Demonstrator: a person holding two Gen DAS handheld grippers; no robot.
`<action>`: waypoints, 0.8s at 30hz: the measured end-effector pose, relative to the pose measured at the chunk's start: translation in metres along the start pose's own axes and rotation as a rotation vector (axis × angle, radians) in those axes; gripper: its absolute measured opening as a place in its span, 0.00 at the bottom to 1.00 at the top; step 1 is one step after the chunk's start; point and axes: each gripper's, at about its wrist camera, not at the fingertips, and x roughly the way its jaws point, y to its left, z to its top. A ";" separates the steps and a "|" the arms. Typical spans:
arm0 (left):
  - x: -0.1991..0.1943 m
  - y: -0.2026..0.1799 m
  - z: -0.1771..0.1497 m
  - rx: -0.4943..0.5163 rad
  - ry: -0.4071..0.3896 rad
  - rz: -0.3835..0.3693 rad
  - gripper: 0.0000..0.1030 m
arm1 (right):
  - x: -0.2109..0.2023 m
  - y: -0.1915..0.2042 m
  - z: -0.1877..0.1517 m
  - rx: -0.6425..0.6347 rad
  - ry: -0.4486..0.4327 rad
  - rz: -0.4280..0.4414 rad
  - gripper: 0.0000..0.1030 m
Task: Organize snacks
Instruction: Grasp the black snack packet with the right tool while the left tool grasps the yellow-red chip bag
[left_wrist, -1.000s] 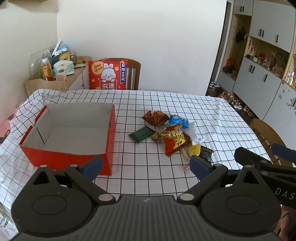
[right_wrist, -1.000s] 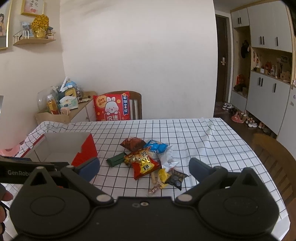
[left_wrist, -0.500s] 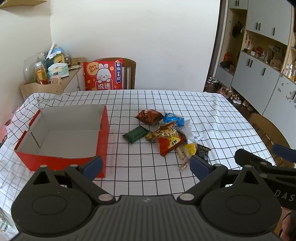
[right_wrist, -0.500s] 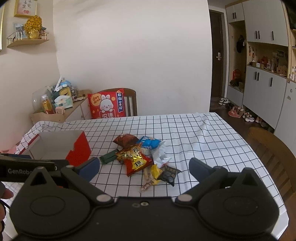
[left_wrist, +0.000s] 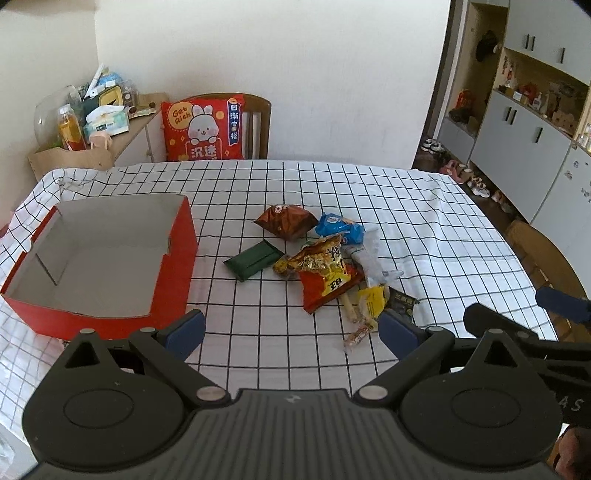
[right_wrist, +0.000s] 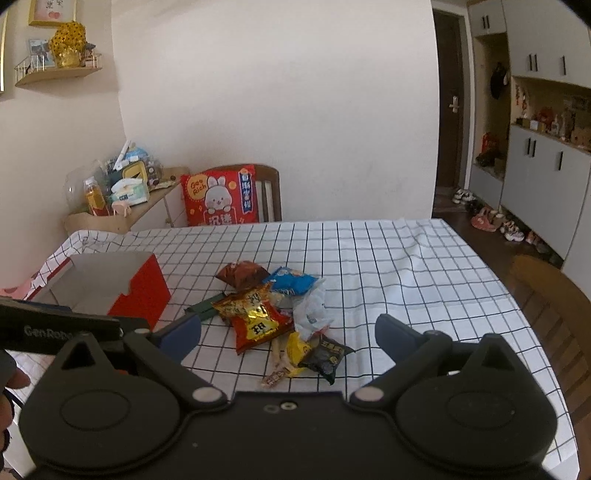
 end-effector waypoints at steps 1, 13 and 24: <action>0.004 -0.001 0.002 -0.007 -0.002 0.006 0.98 | 0.005 -0.004 0.000 -0.005 0.005 0.000 0.98; 0.068 -0.010 0.030 -0.109 0.042 0.066 0.97 | 0.081 -0.050 -0.007 -0.005 0.127 -0.004 0.90; 0.132 -0.027 0.045 -0.123 0.093 0.153 0.94 | 0.146 -0.066 -0.019 0.086 0.244 -0.029 0.84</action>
